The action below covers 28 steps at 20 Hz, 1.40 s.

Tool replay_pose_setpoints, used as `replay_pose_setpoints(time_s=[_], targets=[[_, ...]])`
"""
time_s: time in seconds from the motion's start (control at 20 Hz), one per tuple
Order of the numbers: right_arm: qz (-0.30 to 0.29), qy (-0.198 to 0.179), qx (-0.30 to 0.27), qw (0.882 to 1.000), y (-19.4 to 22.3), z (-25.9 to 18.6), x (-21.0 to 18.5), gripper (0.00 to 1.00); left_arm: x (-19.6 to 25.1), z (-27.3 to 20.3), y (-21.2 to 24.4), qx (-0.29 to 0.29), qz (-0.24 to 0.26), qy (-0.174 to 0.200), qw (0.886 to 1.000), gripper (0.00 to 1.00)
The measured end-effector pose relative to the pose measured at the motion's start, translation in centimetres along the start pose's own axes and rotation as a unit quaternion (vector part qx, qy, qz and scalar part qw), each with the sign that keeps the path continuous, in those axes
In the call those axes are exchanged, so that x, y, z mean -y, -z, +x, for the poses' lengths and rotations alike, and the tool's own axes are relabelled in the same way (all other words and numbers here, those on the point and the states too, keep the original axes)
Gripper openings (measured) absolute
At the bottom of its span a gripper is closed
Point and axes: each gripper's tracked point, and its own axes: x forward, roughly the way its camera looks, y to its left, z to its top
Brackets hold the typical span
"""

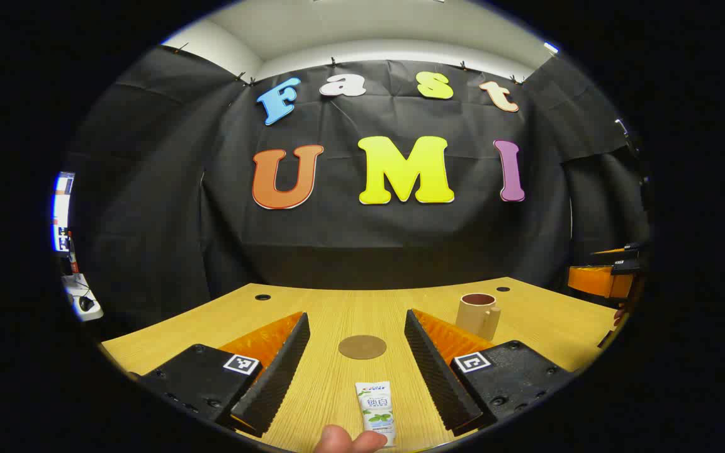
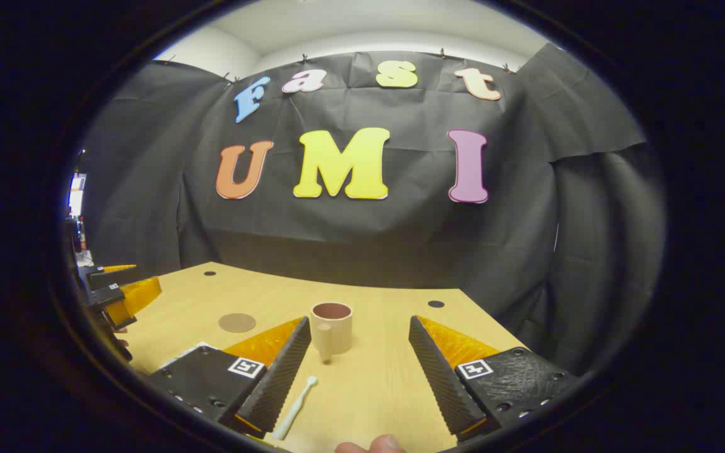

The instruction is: Put the toothbrush and toothpaste on the desktop into the cup, then pick up the cup and place it on the coaster on the desktop.

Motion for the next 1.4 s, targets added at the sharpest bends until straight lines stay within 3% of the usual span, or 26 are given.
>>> replay_pose_setpoints(time_s=[0.2,0.45,0.9,1.05,1.25,1.4], targets=[[0.018,0.008,-0.002,1.0,0.4,0.0,0.1,0.93,-0.4,-0.1,-0.3,0.004,0.002,-0.012,1.0,0.96],[0.027,0.028,0.003,0.999,0.6,-0.4,0.7,0.98,0.0,-0.2,-0.5,0.006,0.001,-0.014,1.0,0.96],[0.026,0.021,-0.02,0.999,1.6,-0.8,1.0,0.95,0.4,-0.6,-0.5,-0.006,0.003,-0.009,1.0,0.96],[0.033,0.003,-0.049,0.998,2.4,-0.6,-0.1,0.98,0.1,-0.7,0.2,-0.015,-0.001,-0.01,1.0,0.96],[0.023,-0.013,-0.095,0.995,4.2,0.1,-1.3,0.93,-0.5,-0.8,1.6,-0.039,-0.008,-0.012,0.999,0.96],[0.012,-0.022,-0.147,0.989,6.6,1.3,-2.4,0.98,-0.7,-0.8,2.9,-0.058,-0.016,-0.008,0.998,0.96]])
